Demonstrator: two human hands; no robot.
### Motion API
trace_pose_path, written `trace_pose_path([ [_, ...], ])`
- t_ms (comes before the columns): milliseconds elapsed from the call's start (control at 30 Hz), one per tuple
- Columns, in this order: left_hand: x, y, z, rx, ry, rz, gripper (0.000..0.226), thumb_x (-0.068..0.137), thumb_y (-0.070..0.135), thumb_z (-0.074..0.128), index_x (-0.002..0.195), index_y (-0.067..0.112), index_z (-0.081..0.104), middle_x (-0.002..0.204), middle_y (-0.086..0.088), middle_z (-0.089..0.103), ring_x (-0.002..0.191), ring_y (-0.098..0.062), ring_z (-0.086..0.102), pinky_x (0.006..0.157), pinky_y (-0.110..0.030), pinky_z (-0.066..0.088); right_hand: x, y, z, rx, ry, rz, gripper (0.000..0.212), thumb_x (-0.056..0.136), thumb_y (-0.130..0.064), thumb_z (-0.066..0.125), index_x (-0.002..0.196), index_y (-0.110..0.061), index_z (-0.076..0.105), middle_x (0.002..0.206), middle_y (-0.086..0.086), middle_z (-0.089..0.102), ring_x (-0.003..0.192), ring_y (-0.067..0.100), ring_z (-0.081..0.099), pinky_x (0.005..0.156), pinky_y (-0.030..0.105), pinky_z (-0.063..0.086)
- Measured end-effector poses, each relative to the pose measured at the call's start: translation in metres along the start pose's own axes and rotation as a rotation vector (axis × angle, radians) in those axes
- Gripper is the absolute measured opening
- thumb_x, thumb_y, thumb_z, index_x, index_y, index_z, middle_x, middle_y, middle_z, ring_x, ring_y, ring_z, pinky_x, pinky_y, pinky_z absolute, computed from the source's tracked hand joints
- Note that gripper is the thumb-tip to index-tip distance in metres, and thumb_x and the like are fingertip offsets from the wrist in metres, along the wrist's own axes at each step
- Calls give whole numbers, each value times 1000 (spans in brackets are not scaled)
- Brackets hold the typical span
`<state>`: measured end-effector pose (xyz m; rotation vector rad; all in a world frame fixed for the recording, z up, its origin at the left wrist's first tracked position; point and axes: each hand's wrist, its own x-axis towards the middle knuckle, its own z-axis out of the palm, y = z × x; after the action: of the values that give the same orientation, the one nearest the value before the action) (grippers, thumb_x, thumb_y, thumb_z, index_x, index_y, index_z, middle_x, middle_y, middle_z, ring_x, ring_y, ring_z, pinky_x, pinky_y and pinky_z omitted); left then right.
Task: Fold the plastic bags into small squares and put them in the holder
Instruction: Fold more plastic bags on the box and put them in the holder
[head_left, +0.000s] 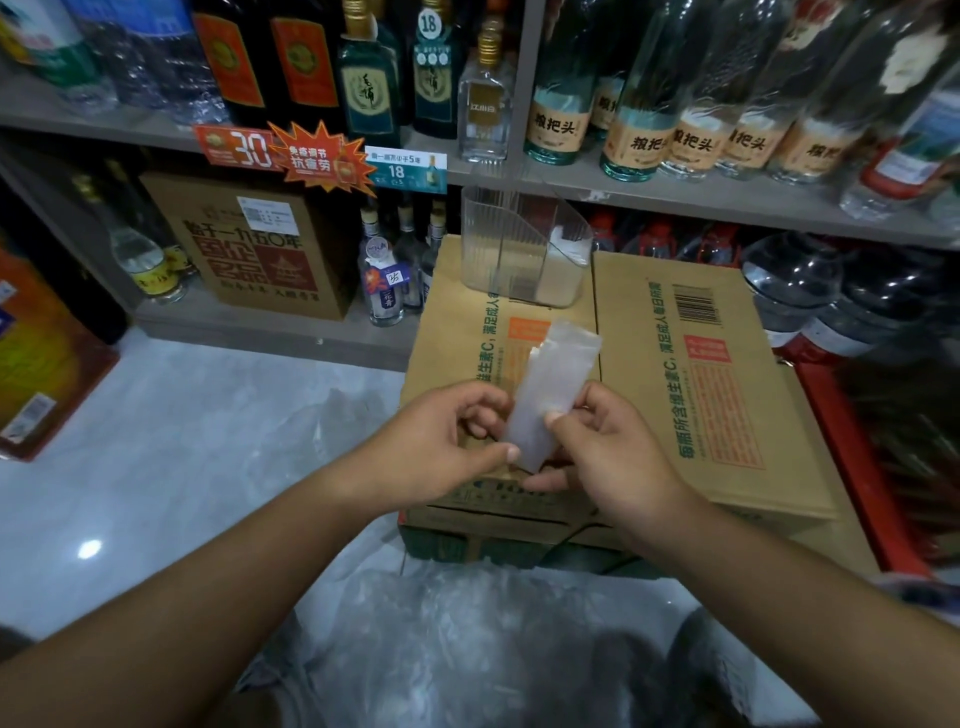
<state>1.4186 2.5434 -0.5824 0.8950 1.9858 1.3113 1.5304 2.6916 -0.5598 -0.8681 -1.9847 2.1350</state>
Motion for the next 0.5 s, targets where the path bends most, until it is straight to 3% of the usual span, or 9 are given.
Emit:
trace_pose_path([
  [67,2,-2,3,53,5,6,32,83,25,82,111,18,68,96,-6,68,86,-13,59,87,-34,51,4,-2,-3,-18,-10,34,13,102,-9,53,115,-7,56,108,16,72,88,26,75,58,33,60],
  [133,4,-4,6,128,31,-5,35,79,42,76,108,24,69,97,-1,69,91,-18,61,88,-35,53,8,-7,-6,-66,-10,25,11,102,-11,55,111,-6,59,100,14,74,73,19,74,53,28,56],
  [200,5,-4,7,157,50,-27,31,80,46,71,104,28,69,94,3,68,91,-18,61,89,-38,53,16,-14,-9,-189,36,-55,10,100,-17,61,105,-10,65,86,4,74,58,6,67,49,19,49],
  [267,7,-5,8,192,60,-37,28,80,49,68,101,30,68,91,7,66,90,-16,62,89,-38,54,29,-21,-13,-260,89,-148,9,96,-23,66,102,-16,69,86,-4,74,67,0,68,57,15,47],
  [333,9,-4,9,213,75,-43,31,78,51,66,101,31,68,86,10,63,88,-15,62,89,-37,53,47,-26,-18,-272,135,-169,9,96,-25,68,102,-18,68,91,-4,75,78,5,70,62,17,47],
  [500,12,-4,8,249,71,-54,25,90,39,70,113,31,64,86,8,65,86,-15,64,90,-39,53,83,-28,-29,-625,160,-262,6,95,-20,68,90,-16,69,85,-6,68,78,7,63,57,15,44],
])
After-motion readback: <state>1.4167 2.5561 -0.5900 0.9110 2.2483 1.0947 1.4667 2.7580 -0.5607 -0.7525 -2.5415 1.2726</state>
